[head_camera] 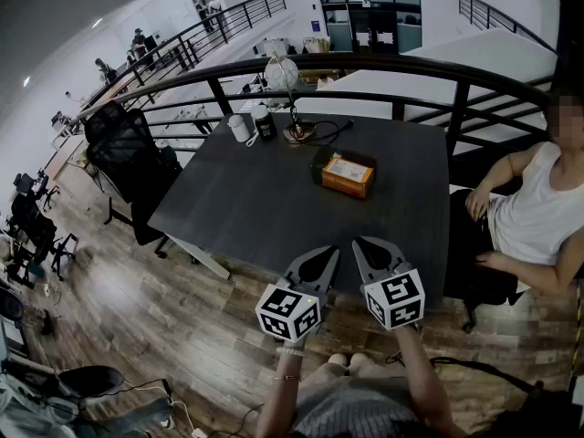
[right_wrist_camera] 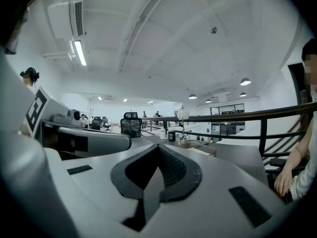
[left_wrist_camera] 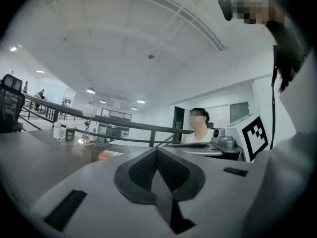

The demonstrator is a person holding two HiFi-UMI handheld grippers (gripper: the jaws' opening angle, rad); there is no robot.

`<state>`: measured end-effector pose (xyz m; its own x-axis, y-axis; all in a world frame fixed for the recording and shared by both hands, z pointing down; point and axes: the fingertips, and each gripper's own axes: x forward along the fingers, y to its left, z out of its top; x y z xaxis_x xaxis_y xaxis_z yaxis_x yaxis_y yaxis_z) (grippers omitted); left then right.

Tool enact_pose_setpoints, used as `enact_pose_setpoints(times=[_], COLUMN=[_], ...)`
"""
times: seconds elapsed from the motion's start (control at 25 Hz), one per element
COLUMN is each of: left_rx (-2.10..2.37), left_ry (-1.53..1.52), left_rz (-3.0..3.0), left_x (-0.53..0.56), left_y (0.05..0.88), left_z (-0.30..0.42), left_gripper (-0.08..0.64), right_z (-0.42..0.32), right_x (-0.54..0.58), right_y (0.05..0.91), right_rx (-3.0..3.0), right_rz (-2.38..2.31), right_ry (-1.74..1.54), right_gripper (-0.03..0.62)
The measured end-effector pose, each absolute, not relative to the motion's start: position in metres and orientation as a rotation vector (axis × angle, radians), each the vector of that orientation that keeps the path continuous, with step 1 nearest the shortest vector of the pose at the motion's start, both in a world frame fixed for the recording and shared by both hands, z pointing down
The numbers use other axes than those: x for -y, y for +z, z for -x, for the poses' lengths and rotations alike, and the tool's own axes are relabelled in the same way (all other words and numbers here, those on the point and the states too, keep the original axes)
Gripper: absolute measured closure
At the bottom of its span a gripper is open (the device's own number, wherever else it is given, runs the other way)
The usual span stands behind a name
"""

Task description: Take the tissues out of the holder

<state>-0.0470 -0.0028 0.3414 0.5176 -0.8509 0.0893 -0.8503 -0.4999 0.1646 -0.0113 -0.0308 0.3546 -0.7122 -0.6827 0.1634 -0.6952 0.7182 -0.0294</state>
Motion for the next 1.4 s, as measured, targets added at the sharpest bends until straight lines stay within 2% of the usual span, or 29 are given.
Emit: enact_pose_setpoints(times=[0.68,1.12,1.4], left_rx=[1.514,1.616,1.584], left_ry=[0.003,0.033,0.049], left_rz=[-2.567,-2.495,-2.521], left_x=[0.0,0.002,0.042], left_y=[0.337,0.34,0.346], left_z=[0.041,0.069,0.086], left_gripper=[0.552,0.552,0.552], right_z=[0.005,0.028,0.049], right_x=[0.035,0.041,0.076], right_y=[0.351,0.354,0.359], right_rx=[2.821,2.887,2.896], right_rz=[-1.093,-1.0,-0.985], right_ry=[0.132,0.198,0.209], right_gripper=[0.58,0.58,0.579])
